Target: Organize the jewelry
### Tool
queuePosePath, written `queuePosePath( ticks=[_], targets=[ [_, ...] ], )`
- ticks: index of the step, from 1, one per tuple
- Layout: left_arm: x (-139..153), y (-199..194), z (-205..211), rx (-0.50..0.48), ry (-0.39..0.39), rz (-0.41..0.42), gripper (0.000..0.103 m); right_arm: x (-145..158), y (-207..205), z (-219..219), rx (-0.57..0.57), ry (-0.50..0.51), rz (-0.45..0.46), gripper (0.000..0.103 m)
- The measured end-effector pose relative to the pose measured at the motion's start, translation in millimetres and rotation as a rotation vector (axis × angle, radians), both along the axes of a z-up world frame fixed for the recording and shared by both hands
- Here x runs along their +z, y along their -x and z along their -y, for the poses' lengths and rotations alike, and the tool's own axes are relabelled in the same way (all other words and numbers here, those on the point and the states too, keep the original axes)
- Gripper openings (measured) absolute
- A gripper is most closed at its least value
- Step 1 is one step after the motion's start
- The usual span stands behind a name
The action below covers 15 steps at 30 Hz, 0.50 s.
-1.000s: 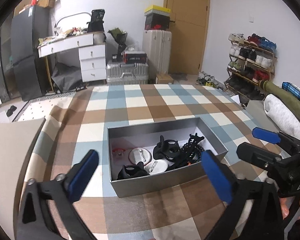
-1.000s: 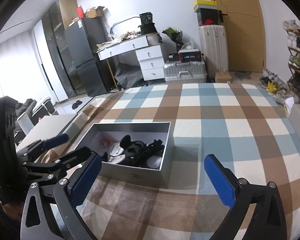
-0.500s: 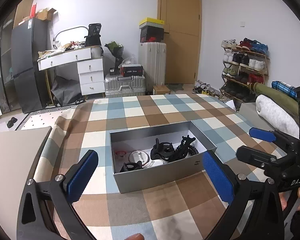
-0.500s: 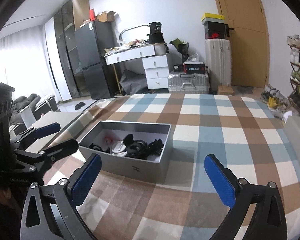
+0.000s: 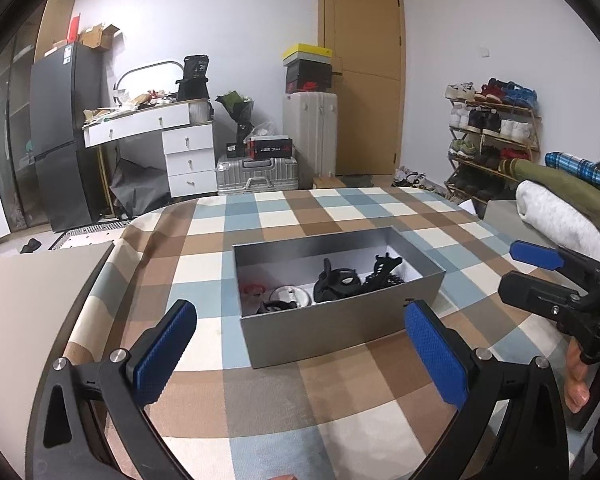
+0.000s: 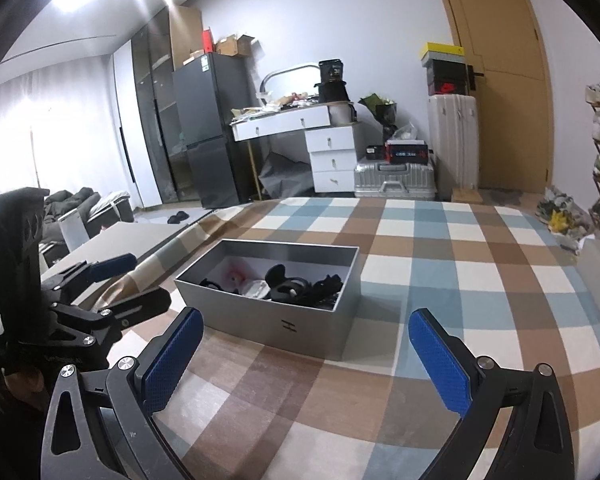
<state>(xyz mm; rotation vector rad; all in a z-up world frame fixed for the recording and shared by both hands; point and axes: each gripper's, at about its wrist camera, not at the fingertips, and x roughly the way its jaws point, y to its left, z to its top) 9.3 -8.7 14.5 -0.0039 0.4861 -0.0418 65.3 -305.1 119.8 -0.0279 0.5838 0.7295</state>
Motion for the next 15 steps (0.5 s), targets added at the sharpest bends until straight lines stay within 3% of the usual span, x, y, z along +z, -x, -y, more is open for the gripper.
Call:
queuePosePath(
  ticks=[5,15],
  targets=[
    [-5,0,-5,0.016,0.034,-0.003,0.102,-8,8,-2,0.004,0.019,0.024,0.103],
    [-9,5,-2,0.014,0.013,0.005,0.102,-5,14,8,-0.020,-0.026,0.091,0.103]
  ],
)
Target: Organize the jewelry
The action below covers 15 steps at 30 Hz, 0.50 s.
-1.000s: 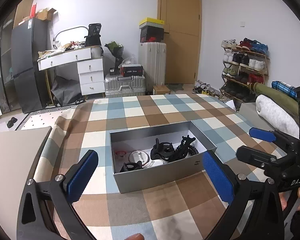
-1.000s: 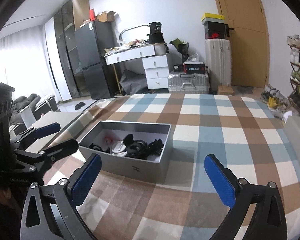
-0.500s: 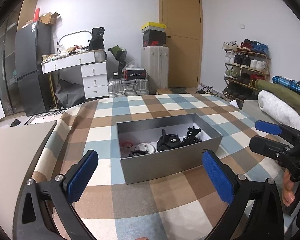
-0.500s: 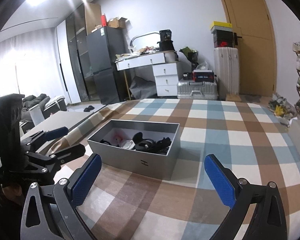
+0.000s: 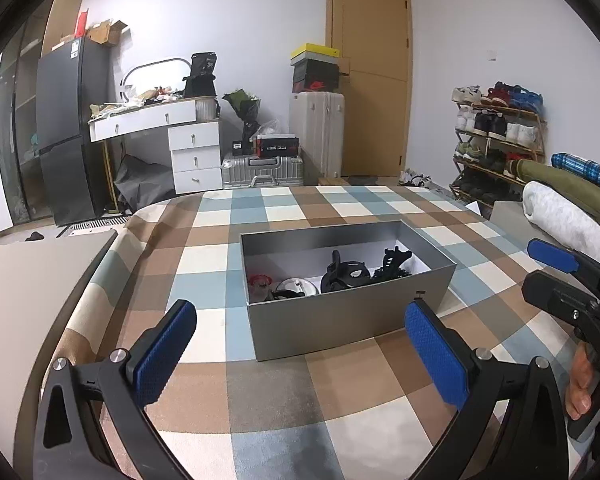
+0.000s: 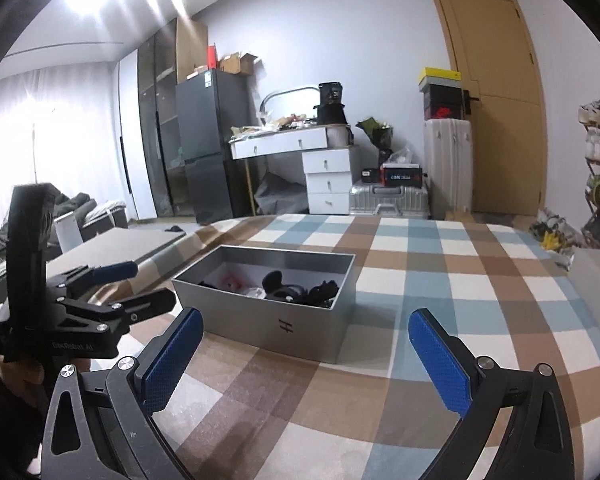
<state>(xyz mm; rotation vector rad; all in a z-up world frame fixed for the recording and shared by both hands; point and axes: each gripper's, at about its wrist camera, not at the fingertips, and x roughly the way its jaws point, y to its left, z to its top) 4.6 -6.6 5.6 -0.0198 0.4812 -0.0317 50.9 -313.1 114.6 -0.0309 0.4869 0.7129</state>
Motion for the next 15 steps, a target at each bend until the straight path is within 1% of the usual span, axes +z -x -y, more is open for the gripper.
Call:
queuePosePath(
  ticks=[5,15],
  targets=[
    [0.4,-0.2,2.7,-0.018,-0.008,-0.001,0.102,0.0,-1.0,-0.6,0.000,0.000,-0.002,0.103],
    [0.9,-0.7,-0.4,-0.015,0.010,-0.001,0.102,-2.7,-6.0,1.2,-0.003,-0.007,-0.025,0.103]
  ],
)
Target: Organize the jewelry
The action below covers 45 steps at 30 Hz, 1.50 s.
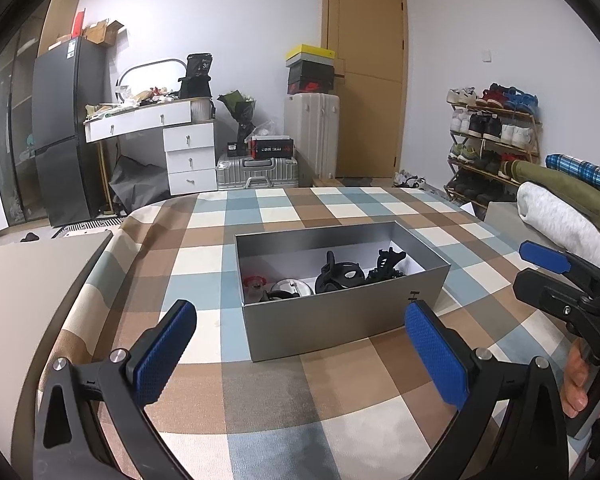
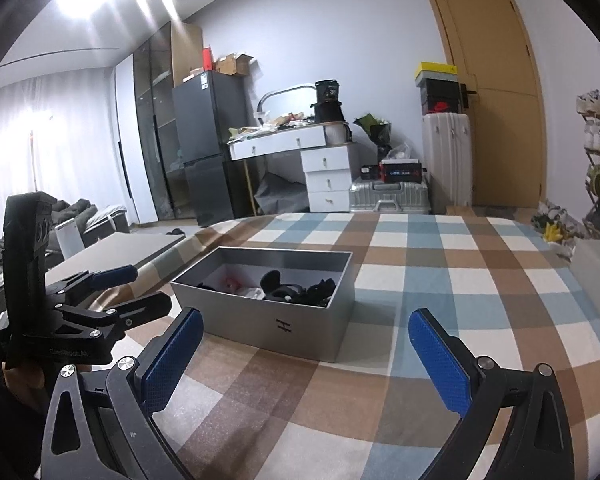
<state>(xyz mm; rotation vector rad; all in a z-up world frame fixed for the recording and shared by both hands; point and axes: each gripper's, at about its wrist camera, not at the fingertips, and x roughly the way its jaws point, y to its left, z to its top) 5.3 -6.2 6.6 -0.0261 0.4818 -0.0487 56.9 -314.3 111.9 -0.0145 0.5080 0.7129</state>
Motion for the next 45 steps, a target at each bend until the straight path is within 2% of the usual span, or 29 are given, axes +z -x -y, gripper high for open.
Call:
queuePosePath(
  ticks=[45],
  targets=[
    [-0.2,1.7,-0.2,-0.001,0.000,0.018,0.102,0.0,0.7,-1.0,0.002,0.007,0.002,0.103]
  ],
)
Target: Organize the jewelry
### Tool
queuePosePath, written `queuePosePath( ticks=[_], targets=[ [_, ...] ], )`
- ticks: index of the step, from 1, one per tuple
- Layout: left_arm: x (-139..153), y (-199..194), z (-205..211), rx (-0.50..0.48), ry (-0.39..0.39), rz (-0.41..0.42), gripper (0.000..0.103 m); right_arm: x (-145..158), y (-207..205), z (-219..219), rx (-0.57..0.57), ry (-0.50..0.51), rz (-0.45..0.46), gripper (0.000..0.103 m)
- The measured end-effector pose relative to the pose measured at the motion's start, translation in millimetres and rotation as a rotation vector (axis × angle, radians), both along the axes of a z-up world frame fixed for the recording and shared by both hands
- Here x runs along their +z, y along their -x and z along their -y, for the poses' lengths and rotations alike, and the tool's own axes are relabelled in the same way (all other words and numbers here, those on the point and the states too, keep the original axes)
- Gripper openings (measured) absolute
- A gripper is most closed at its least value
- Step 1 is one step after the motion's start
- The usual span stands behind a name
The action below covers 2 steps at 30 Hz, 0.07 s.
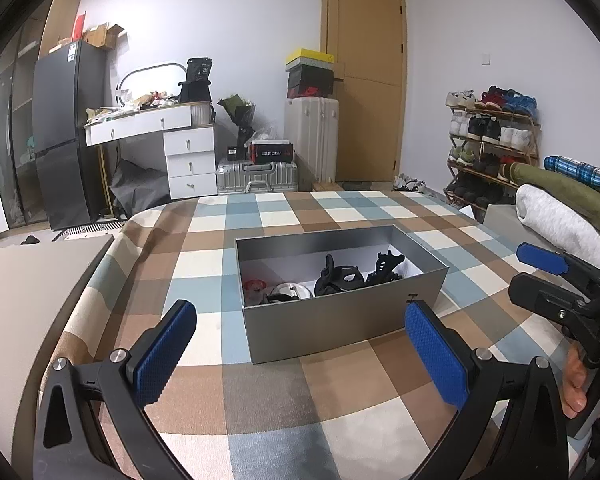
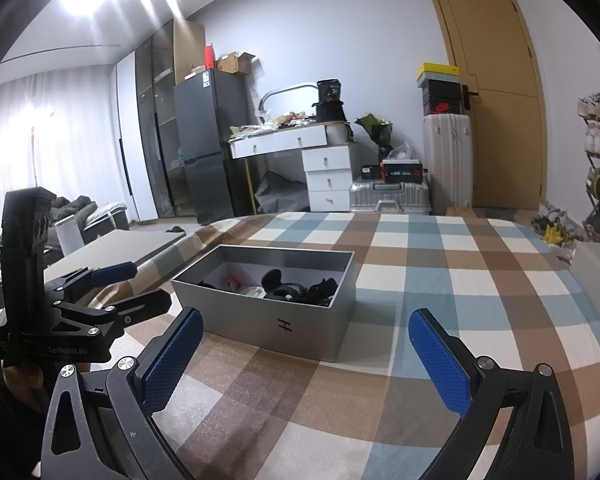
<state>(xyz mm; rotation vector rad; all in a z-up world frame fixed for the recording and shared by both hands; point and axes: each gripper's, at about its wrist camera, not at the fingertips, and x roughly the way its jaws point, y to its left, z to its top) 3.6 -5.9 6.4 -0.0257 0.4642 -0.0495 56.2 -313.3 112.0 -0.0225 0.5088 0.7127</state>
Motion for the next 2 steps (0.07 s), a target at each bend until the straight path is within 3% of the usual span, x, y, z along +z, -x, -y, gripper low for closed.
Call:
queuePosePath(
  ticks=[2],
  targets=[
    [0.0,0.2,-0.2,0.005,-0.002,-0.007,0.102,-0.5,-1.0,0.6,0.000,0.000,-0.001,0.103]
  ],
)
